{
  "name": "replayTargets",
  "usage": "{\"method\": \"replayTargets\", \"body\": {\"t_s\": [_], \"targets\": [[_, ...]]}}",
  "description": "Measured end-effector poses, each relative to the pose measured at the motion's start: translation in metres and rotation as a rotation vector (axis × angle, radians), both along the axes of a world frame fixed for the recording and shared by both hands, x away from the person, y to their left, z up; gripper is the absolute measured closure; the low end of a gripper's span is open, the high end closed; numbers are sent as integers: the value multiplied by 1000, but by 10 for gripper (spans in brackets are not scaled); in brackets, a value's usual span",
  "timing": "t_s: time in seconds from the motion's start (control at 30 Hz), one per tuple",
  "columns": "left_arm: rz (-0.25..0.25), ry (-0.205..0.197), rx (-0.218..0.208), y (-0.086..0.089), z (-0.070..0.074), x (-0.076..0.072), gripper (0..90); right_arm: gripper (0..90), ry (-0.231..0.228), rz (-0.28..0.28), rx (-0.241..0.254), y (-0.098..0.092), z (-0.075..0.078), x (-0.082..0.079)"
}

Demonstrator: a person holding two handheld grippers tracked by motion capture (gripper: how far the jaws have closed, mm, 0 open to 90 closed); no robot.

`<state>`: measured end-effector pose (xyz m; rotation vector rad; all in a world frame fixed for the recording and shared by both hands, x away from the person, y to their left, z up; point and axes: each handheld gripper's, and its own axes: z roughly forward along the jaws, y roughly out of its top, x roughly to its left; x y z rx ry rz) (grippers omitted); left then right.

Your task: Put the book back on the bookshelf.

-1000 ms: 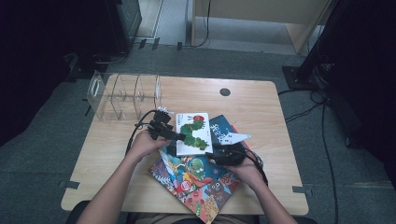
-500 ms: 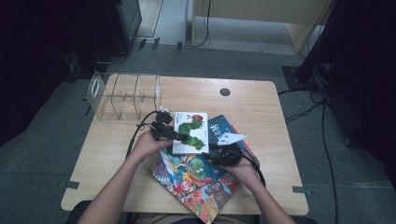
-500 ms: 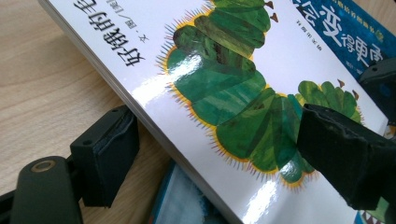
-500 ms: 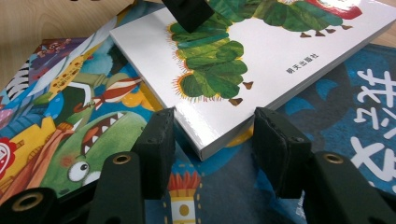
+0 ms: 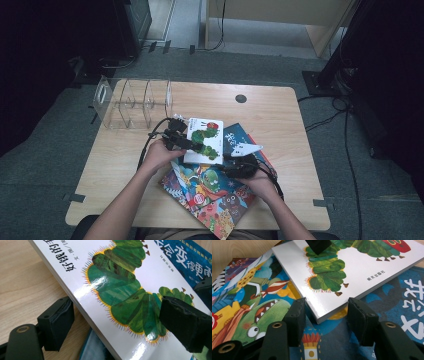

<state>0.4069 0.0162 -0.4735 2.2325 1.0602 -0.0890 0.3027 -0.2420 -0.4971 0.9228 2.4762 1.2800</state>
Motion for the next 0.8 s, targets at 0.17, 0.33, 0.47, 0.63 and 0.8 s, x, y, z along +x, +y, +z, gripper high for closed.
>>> {"method": "replayTargets", "body": {"t_s": [0.17,0.33,0.47,0.63,0.8], "targets": [[24,45,19,1,2,1,172,494,-2,2,2,1,0,0],[44,75,18,2,4,1,212,493,0,0,2,1,0,0],[57,81,-6,6,9,2,264,492,0,-2,1,1,0,0],[55,120,-61,9,14,1,314,488,1,-1,3,1,0,0],[41,152,-104,6,18,-1,377,483,-2,8,3,5,0,-2]]}}
